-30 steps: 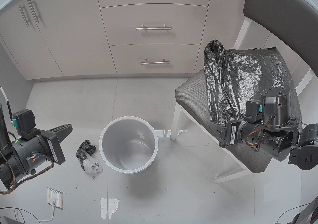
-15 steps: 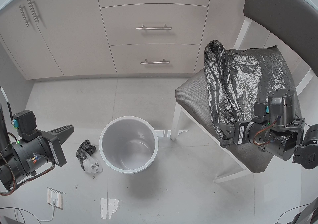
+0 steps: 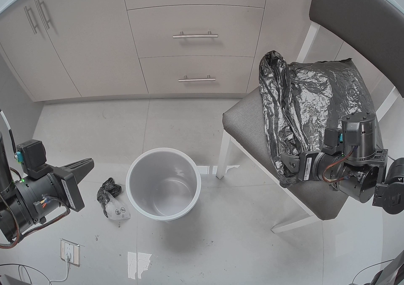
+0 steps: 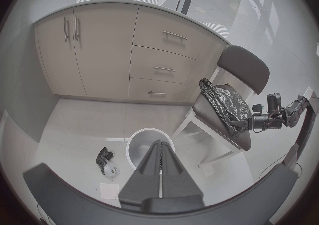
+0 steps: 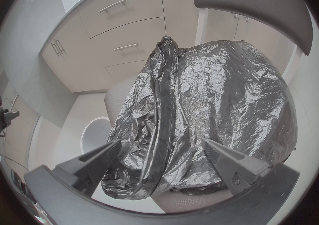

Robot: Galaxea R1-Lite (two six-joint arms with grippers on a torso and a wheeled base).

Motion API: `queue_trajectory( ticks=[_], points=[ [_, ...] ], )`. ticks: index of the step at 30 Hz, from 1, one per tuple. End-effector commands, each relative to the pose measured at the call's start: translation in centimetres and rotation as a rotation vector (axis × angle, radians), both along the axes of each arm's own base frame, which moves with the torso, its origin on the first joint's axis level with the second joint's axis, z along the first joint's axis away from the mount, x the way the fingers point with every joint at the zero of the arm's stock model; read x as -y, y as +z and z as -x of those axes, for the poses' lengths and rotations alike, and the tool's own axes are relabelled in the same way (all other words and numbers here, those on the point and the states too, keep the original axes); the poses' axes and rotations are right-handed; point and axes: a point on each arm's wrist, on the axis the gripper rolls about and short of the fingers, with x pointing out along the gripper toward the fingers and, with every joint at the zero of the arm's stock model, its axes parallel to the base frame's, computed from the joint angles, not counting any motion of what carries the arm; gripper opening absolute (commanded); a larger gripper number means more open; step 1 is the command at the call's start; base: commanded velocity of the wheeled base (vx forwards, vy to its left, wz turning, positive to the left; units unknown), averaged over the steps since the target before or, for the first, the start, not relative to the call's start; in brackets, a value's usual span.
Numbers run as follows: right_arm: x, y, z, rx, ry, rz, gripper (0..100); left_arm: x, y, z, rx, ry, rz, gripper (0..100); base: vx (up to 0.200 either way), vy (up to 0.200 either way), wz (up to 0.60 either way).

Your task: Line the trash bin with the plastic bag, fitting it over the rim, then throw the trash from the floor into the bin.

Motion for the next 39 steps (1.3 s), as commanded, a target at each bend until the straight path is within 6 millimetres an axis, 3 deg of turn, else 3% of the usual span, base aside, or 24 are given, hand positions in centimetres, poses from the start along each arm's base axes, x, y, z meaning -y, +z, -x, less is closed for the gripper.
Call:
queue_trajectory(
  ticks=[1,2,26,33,34,39],
  points=[
    [-0.1,0.0,-0.2,0.010,-0.028,0.006,100,0.0,0.0,0.0,0.001,0.000,0.001,0,0.000,0.000,0.00],
    [0.0,0.0,-0.2,0.013,-0.032,0.008,0,0.0,0.0,0.0,0.001,0.000,0.002,0,0.000,0.000,0.00],
    [0.3,0.3,-0.2,0.020,-0.042,-0.014,0,-0.3,0.6,0.8,0.034,-0.015,0.025,0,0.000,0.000,0.00],
    [0.6,1.7,-0.4,0.036,0.003,-0.267,0,-0.4,0.8,1.0,0.043,-0.017,0.035,0,0.000,0.000,0.00],
    [1.1,2.3,-0.3,0.018,0.032,-0.362,0,-0.4,0.8,1.0,0.041,-0.020,0.044,0,0.000,0.000,0.00],
    [2.3,2.8,-0.5,-0.036,0.081,-0.520,0,-0.3,1.0,1.0,0.032,-0.055,0.075,0,0.000,0.000,0.00]
  ],
)
